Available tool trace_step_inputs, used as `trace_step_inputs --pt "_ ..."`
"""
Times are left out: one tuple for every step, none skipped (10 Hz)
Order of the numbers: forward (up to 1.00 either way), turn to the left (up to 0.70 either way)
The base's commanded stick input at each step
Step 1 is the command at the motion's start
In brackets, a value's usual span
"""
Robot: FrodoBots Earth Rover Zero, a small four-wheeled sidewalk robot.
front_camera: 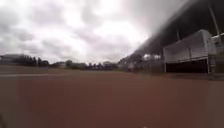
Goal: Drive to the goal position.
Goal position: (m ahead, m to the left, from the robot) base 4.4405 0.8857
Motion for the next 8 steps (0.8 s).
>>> trace_step_inputs --pt "0.7 0.0" --pt "0.7 0.0" --pt "0.7 0.0" --pt "0.7 0.0" --pt "0.7 0.0" --pt "0.7 0.0" --pt "0.7 0.0" --pt "0.7 0.0"
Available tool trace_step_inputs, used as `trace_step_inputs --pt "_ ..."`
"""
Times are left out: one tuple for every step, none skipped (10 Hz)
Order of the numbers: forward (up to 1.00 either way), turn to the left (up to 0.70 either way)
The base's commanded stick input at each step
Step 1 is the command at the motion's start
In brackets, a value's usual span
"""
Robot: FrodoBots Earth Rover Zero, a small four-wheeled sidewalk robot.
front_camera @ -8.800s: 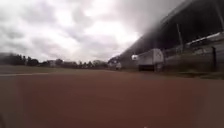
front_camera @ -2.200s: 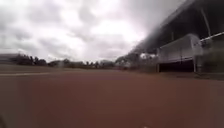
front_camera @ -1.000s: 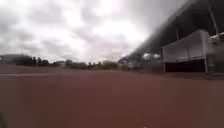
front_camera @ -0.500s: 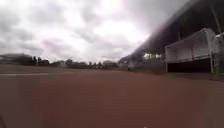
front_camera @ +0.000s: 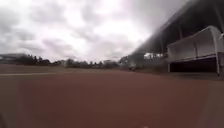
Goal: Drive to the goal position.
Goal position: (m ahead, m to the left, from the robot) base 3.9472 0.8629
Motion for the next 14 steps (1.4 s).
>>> trace_step_inputs --pt "0.7 0.0" --pt "0.7 0.0" --pt "0.7 0.0" --pt "0.7 0.0" --pt "0.7 0.0" --pt "0.7 0.0" --pt "0.7 0.0" --pt "0.7 0.0" --pt "0.7 0.0" --pt "0.7 0.0" --pt "0.7 0.0" --pt "0.7 0.0" --pt "0.7 0.0" --pt "0.7 0.0"
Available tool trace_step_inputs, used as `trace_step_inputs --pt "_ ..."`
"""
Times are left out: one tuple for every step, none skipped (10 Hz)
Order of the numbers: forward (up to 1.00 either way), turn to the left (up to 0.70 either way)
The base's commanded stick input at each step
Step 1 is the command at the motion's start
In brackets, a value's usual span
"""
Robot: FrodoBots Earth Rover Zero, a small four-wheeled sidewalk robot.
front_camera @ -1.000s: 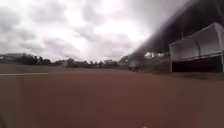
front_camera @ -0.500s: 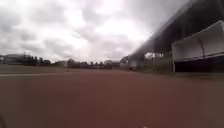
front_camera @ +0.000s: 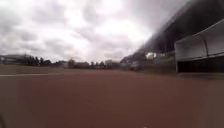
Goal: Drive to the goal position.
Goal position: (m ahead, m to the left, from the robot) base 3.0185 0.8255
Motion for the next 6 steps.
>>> trace_step_inputs --pt "0.7 0.0" --pt "0.7 0.0" --pt "0.7 0.0" --pt "0.7 0.0" --pt "0.7 0.0" --pt "0.7 0.0"
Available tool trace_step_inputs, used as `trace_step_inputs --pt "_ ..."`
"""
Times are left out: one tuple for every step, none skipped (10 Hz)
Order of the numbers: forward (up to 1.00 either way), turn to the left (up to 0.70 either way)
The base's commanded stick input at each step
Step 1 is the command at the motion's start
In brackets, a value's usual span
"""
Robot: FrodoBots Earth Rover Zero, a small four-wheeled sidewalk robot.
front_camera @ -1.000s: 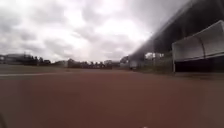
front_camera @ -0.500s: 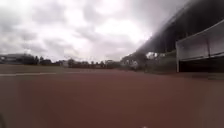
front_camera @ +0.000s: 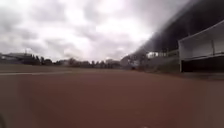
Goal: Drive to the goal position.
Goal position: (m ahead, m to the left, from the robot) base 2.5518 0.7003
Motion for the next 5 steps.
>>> trace_step_inputs --pt "0.7 0.0" --pt "0.7 0.0" --pt "0.7 0.0" --pt "0.7 0.0" --pt "0.7 0.0"
